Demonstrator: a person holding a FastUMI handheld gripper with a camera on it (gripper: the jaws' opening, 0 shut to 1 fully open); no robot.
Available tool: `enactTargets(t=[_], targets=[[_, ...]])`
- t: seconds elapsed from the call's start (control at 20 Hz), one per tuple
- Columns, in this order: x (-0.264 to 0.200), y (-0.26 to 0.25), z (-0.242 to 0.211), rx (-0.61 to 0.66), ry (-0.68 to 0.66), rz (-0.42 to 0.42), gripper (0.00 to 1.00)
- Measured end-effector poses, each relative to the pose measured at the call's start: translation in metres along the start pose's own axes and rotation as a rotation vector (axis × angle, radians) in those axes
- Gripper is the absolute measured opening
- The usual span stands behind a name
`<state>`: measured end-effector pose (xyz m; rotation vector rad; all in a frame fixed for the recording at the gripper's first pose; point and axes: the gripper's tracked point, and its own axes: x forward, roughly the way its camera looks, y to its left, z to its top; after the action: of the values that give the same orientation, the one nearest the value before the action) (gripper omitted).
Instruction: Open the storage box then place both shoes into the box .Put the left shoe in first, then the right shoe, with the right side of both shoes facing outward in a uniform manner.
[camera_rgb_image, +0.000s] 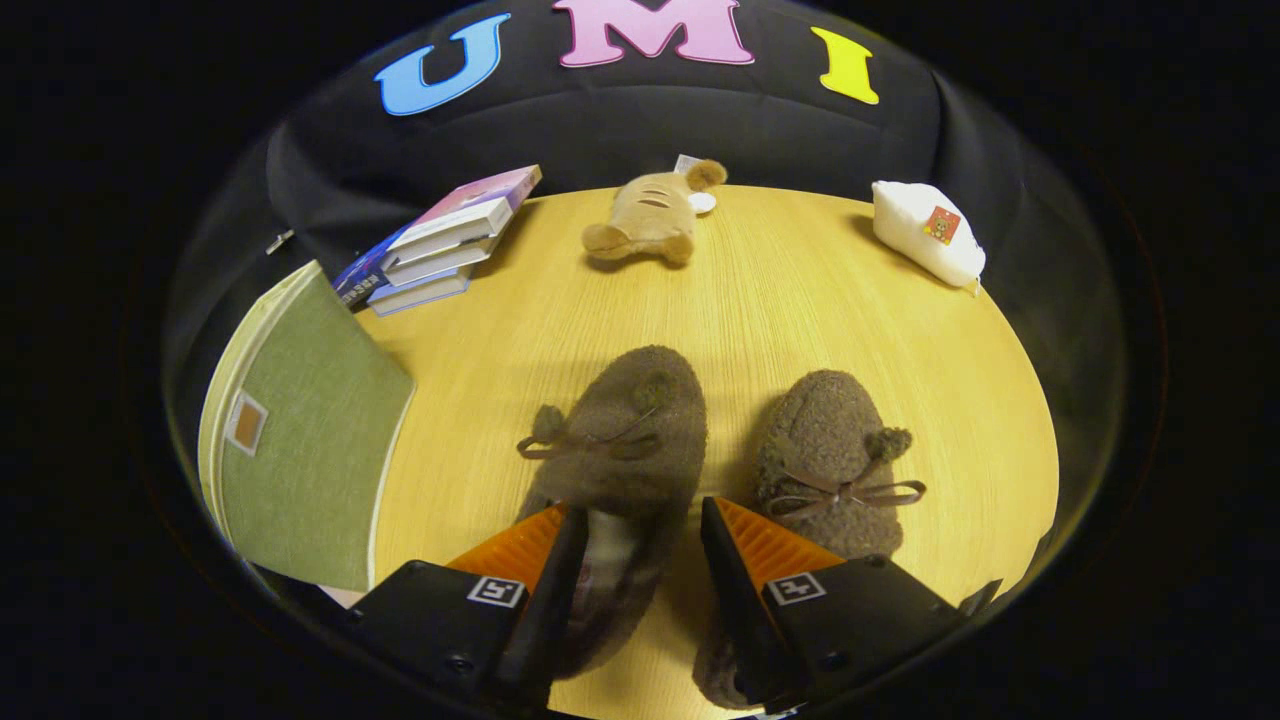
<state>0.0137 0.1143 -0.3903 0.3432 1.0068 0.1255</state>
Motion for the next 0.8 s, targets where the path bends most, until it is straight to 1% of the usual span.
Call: enactTargets(t=[0.1, 0.15, 0.2, 0.25, 0.35, 0.45, 0.55, 0.65, 0.8], targets=[[0.011, -0.003, -0.002, 0.012, 0.017, -0.041, 0.60], [0.015, -0.006, 0.001, 0.026, 0.031, -0.043, 0.55], [0.016, -0.009, 0.002, 0.033, 0.029, -0.060, 0.47], [0.015, -0.020, 0.003, 0.045, 0.023, -0.103, 0.39], [0.016, -0.022, 0.002, 0.134, 0.036, -0.091, 0.07], [0.006, -0.020, 0.004, 0.184, 0.036, -0.085, 0.05], [-0.004, -0.022, 0.006, 0.183, 0.020, -0.080, 0.05], [-0.017, -0.017, 0.009, 0.219, 0.014, -0.058, 0.05], [-0.045, -0.004, 0.025, 0.274, -0.010, -0.024, 0.05]])
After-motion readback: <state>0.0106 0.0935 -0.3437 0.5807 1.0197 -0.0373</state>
